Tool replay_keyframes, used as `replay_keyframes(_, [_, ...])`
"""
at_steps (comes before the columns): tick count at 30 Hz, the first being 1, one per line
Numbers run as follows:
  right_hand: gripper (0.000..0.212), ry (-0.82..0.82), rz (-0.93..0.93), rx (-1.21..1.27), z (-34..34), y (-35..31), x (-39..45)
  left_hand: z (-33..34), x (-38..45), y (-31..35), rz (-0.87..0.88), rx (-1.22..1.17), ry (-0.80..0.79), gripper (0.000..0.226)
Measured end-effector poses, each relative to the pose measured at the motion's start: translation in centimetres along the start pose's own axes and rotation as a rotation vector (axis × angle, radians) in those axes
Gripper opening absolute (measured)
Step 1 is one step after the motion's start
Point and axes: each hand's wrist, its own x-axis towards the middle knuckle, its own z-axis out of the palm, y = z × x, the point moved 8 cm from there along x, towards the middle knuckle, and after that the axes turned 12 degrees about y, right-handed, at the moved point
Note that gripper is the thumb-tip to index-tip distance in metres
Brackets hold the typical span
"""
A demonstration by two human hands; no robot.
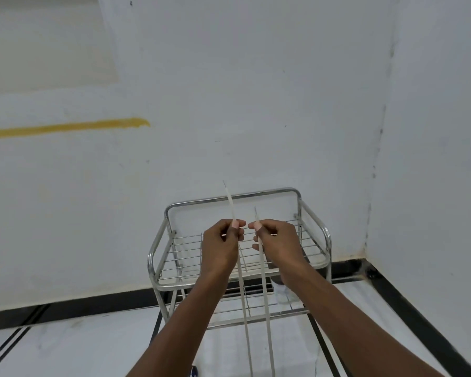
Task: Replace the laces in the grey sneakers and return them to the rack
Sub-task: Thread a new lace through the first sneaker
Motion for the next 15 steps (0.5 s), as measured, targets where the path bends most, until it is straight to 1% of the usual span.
replay_keyframes(3, [0.019,0.01,-0.028,-0.052,-0.2,-0.2,0.2,0.4,0.2,0.5,0.014,-0.021,-0.015,0.021])
replay_keyframes(9, [0.021,-0.021,-0.016,-0.054,-0.2,0.5,0.1,1.2,-0.7,-0.6,0.008,-0.011,-0.039,0.021])
replay_keyframes(12, [0.02,-0.034,-0.013,-0.063,-0.3,2.6,-0.4,0.8,-1.9,-3.0,-0.018,0.023,-0.007,0.021])
replay_keyframes(15, [0.018,-0.029,-0.009,-0.108,-0.7,7.1,-1.6,0.2,-4.6,-8.0,-0.101,0.044,0.011,0.019])
